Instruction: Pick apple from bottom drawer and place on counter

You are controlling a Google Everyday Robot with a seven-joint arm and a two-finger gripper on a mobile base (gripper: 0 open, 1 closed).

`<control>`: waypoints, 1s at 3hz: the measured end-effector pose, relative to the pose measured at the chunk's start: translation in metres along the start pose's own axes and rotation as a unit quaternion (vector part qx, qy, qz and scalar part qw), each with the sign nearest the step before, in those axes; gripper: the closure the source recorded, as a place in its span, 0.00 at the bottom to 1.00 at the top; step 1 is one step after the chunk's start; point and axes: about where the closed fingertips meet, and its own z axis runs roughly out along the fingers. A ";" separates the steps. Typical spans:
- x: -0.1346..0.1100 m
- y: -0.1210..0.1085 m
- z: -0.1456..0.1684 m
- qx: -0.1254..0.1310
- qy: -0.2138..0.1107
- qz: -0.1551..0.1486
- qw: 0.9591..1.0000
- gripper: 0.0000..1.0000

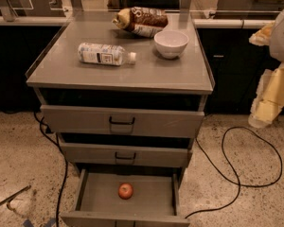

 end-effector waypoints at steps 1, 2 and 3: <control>0.003 0.001 0.001 0.001 -0.004 0.000 1.000 0.00; 0.012 0.011 0.022 -0.005 -0.021 0.000 1.000 0.00; 0.019 0.026 0.054 -0.013 -0.039 -0.001 0.999 0.00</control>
Offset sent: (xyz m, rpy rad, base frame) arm -0.0105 -0.0145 -0.0722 0.0917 0.0205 0.0257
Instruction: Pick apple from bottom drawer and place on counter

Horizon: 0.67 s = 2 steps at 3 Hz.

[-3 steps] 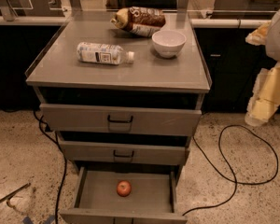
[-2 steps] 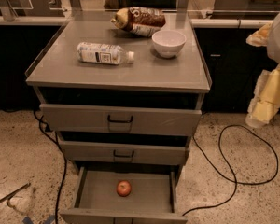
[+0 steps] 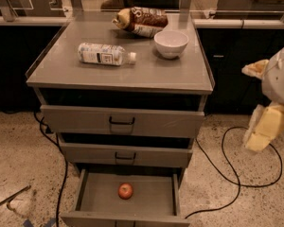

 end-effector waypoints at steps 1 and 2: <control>0.006 0.024 0.034 -0.011 -0.014 0.003 1.000 0.00; 0.010 0.047 0.069 -0.019 -0.014 -0.002 1.000 0.00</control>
Offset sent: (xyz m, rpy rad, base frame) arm -0.0382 0.0298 -0.1326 0.0352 0.0493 0.0353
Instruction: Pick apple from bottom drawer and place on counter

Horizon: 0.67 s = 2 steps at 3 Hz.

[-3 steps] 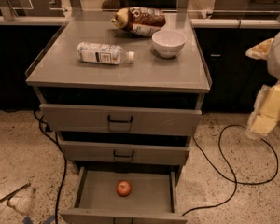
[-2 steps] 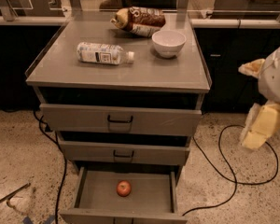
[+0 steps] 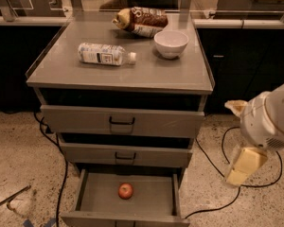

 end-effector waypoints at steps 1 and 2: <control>0.005 0.019 0.035 -0.010 0.004 -0.001 1.000 0.00; 0.013 0.047 0.089 -0.023 0.011 0.004 1.000 0.00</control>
Offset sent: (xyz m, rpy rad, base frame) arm -0.0230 0.0247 -0.1172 0.0093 0.0876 0.0012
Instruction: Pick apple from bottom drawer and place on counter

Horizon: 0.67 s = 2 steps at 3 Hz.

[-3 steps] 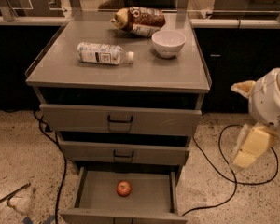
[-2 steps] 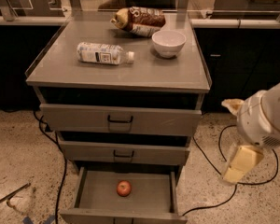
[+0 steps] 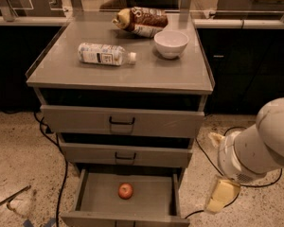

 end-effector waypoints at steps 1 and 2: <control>0.002 0.001 0.006 0.005 0.001 -0.001 1.000 0.00; 0.006 0.001 0.030 0.004 0.002 -0.012 1.000 0.00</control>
Offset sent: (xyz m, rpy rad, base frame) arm 0.0145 0.0031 -0.0635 -0.0160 -0.0165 0.0419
